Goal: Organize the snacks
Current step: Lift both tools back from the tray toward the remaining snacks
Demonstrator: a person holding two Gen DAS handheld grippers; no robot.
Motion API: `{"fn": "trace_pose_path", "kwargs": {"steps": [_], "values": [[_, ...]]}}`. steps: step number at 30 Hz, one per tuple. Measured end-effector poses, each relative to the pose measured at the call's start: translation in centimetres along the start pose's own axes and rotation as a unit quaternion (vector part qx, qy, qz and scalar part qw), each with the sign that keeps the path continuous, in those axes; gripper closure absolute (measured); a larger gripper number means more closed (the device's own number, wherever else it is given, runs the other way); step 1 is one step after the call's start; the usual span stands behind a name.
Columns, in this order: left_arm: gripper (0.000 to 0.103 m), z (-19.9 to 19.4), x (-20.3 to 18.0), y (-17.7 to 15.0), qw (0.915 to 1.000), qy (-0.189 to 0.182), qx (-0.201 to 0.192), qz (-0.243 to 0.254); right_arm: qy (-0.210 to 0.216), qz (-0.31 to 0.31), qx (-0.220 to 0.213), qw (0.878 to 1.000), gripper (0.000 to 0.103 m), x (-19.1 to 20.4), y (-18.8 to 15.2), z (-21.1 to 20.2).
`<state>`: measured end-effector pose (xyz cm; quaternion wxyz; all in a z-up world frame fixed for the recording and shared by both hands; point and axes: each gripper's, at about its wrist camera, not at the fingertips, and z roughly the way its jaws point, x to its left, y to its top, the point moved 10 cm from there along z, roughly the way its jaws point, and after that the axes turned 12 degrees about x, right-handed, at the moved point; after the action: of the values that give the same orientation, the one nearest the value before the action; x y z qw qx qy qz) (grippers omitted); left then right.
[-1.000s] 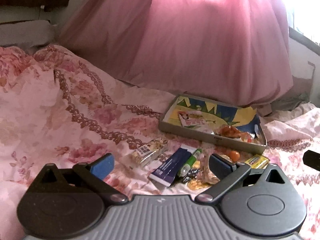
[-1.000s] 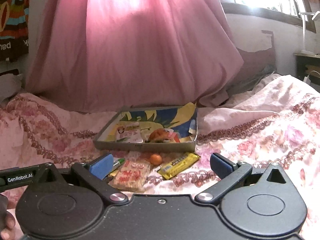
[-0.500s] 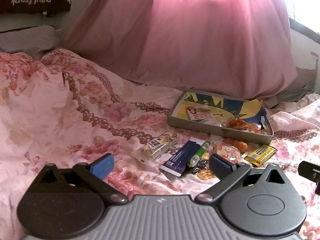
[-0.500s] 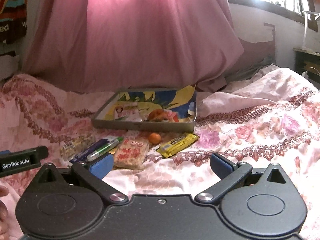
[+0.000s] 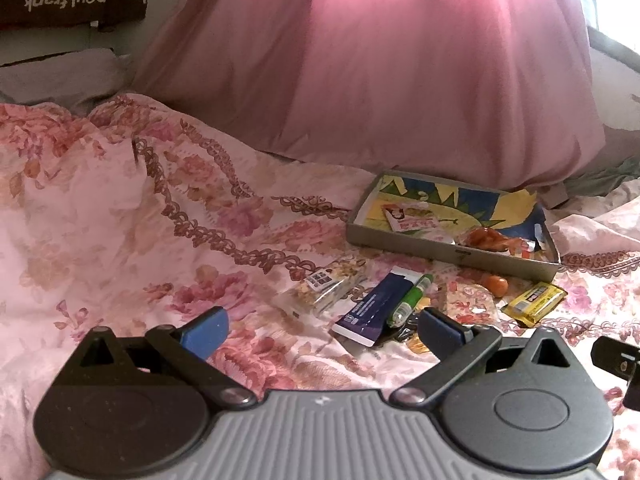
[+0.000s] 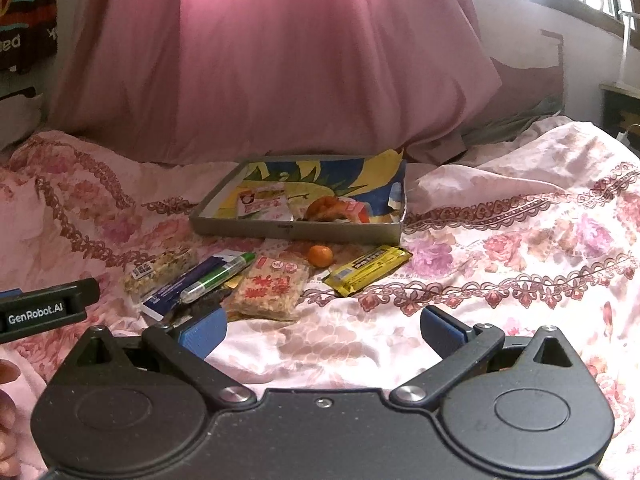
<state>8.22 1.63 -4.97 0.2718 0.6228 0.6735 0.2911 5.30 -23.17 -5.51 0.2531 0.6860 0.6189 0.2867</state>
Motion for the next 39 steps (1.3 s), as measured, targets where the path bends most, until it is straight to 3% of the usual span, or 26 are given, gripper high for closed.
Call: {"fn": "trace_pose_path", "kwargs": {"steps": [11,22,39], "values": [[0.000,0.4,0.8,0.2,0.9998,0.010,0.008,-0.013,0.009,-0.013,0.014,1.000,0.001,0.7,0.1,0.6],[0.000,2.5,1.3,1.3,0.9986,0.015,0.046,-0.024,0.030,0.001,0.042,0.999,0.001,0.4,1.7,2.7],[0.000,5.3,0.1,5.0,0.9983,0.025,0.044,0.030,0.035,-0.018,0.048,0.998,0.001,-0.1,5.0,5.4]]}}
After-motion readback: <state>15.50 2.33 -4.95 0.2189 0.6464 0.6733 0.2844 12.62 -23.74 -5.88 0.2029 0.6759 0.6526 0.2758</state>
